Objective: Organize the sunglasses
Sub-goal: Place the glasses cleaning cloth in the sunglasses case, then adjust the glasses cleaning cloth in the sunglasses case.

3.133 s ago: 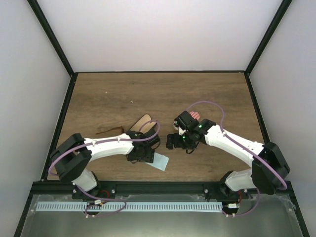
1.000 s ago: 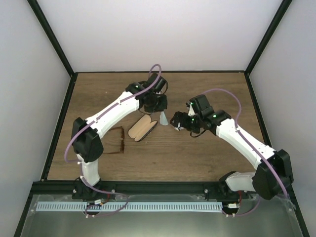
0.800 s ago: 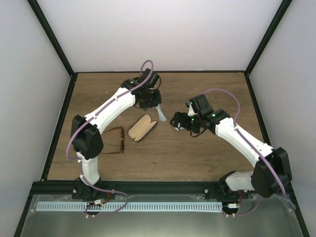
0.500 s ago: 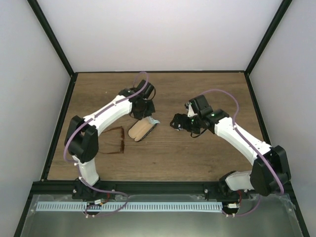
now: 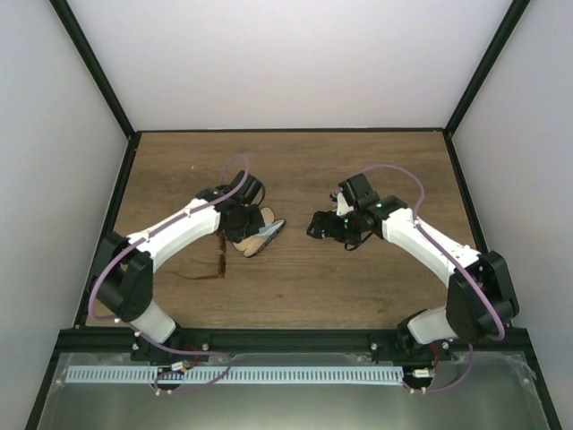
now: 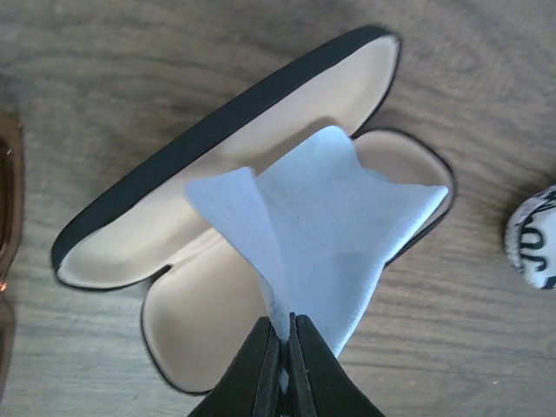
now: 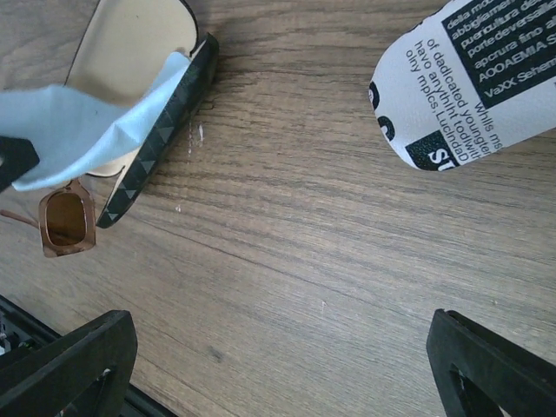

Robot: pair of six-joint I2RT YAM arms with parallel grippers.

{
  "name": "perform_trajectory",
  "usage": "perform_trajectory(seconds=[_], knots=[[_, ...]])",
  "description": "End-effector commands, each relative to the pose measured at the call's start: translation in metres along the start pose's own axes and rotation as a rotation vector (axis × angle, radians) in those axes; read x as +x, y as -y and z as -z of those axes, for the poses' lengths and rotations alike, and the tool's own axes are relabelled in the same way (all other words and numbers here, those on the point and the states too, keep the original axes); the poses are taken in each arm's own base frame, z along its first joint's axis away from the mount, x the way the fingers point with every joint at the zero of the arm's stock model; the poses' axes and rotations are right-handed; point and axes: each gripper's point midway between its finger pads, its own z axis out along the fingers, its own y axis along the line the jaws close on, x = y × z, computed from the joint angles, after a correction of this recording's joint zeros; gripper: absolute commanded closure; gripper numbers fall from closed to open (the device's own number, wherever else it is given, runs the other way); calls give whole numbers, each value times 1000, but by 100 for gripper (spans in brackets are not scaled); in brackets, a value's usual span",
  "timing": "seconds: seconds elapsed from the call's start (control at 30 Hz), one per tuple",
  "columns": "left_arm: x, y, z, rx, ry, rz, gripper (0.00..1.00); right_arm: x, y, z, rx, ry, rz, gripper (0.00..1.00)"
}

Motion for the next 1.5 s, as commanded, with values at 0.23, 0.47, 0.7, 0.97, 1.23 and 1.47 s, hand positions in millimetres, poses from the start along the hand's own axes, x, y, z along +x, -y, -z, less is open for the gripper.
perform_trajectory(seconds=[0.23,0.47,0.7,0.97,1.23,1.47], knots=[[24,-16,-25,-3,-64,32,96,-22,-26,-2,-100,-4,49,6],[35,-23,-32,-20,-91,34,88,-36,-41,-36,-177,-98,-66,11],[51,-41,-36,-58,-124,38,60,-53,-42,-82,-189,-174,-146,14],[50,-41,-25,-54,-113,26,45,-81,-47,-115,-187,-190,-142,17],[40,-34,-9,-47,-78,15,44,-79,-50,-139,-176,-235,-101,20],[37,-44,-6,-88,-48,22,42,-71,-49,-146,-162,-249,-92,35]])
